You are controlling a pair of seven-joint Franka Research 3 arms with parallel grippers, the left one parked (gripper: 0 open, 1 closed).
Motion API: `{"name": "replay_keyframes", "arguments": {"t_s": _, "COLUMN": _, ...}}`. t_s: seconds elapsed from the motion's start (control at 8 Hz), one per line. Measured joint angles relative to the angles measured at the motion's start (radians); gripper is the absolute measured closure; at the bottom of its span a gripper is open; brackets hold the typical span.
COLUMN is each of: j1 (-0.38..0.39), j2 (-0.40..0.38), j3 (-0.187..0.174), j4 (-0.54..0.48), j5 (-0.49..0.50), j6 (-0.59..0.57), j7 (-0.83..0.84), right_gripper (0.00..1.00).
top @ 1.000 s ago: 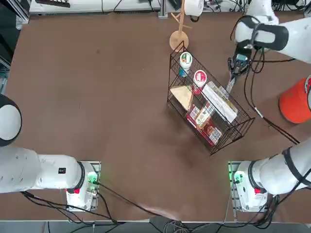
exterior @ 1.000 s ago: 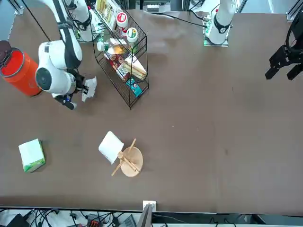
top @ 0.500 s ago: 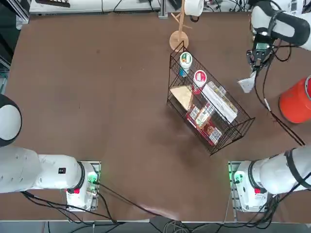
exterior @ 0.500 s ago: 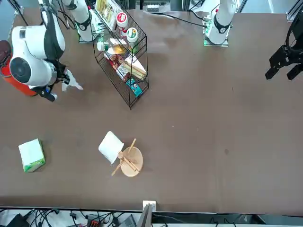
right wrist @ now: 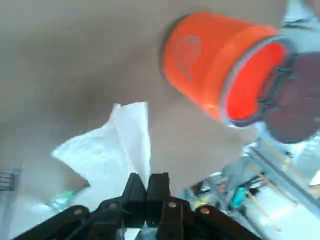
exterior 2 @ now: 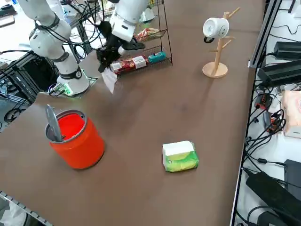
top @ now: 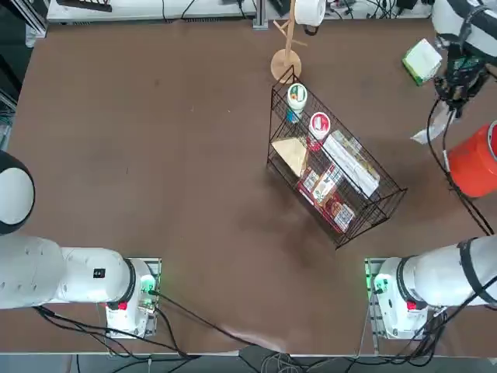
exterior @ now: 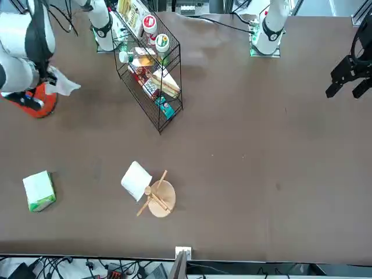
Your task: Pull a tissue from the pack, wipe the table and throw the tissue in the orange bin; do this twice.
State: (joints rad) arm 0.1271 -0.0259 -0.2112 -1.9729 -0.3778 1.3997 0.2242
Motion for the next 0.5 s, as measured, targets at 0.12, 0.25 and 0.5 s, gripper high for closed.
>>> {"name": "replay_keyframes", "arguments": {"t_s": 0.12, "j1": -0.041, "j2": -0.018, "j3": -0.001, "j4": 0.017, "j5": -0.054, "j6": -0.030, "j7": -0.085, "right_gripper": 0.99}}
{"name": "replay_keyframes", "arguments": {"t_s": 0.25, "j1": -0.085, "j2": -0.031, "j3": -0.002, "j4": 0.030, "j5": -0.120, "j6": -0.044, "j7": -0.169, "right_gripper": 0.99}}
{"name": "replay_keyframes", "arguments": {"t_s": 0.5, "j1": -0.155, "j2": -0.044, "j3": -0.004, "j4": 0.037, "j5": -0.237, "j6": -0.040, "j7": -0.291, "right_gripper": 0.99}}
